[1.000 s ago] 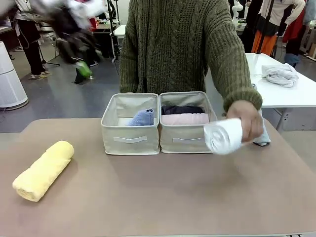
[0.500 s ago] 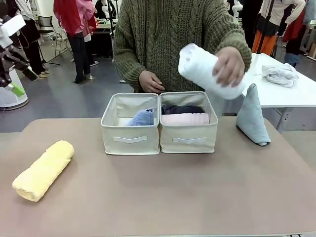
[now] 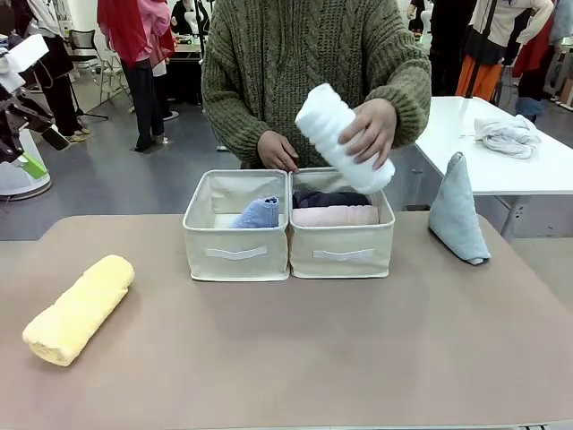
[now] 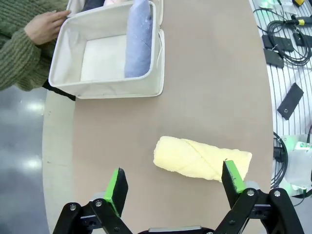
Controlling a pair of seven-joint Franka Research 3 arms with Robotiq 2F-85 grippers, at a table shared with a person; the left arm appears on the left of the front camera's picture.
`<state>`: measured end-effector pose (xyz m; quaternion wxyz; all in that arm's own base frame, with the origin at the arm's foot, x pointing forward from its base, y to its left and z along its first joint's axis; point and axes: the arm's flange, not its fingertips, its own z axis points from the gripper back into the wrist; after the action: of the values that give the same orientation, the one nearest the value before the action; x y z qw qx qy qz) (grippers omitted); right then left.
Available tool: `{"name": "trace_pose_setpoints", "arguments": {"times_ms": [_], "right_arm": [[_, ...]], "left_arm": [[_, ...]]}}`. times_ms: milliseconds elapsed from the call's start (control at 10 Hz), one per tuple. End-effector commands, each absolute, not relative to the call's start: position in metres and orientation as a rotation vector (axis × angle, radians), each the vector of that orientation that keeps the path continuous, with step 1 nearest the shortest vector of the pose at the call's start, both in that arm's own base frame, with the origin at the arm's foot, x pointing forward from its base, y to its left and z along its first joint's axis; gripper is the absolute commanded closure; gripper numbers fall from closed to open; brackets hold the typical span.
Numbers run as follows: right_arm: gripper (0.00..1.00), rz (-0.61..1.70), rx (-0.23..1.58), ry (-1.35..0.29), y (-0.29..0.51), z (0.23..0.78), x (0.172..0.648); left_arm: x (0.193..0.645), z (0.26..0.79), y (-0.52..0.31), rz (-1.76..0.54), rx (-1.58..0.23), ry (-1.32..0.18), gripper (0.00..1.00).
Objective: Sort the towels based on their folding style.
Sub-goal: Pick up another triangle-folded towel from the table and place it in the left Fabric basket.
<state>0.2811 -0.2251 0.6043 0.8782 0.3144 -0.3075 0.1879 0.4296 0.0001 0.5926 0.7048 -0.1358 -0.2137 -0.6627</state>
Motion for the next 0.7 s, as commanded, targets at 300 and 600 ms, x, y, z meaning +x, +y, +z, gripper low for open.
{"name": "trace_pose_setpoints", "arguments": {"times_ms": [300, 600], "right_arm": [[0.00, 0.401, 0.673, -0.655, -0.224, 0.604, 0.282], [0.00, 0.401, 0.673, -0.655, -0.224, 0.604, 0.282]], "left_arm": [[0.436, 0.591, 0.063, -1.445, -0.448, -0.669, 0.00], [0.430, 0.591, 0.153, -1.317, -0.553, -0.864, 0.00]]}}
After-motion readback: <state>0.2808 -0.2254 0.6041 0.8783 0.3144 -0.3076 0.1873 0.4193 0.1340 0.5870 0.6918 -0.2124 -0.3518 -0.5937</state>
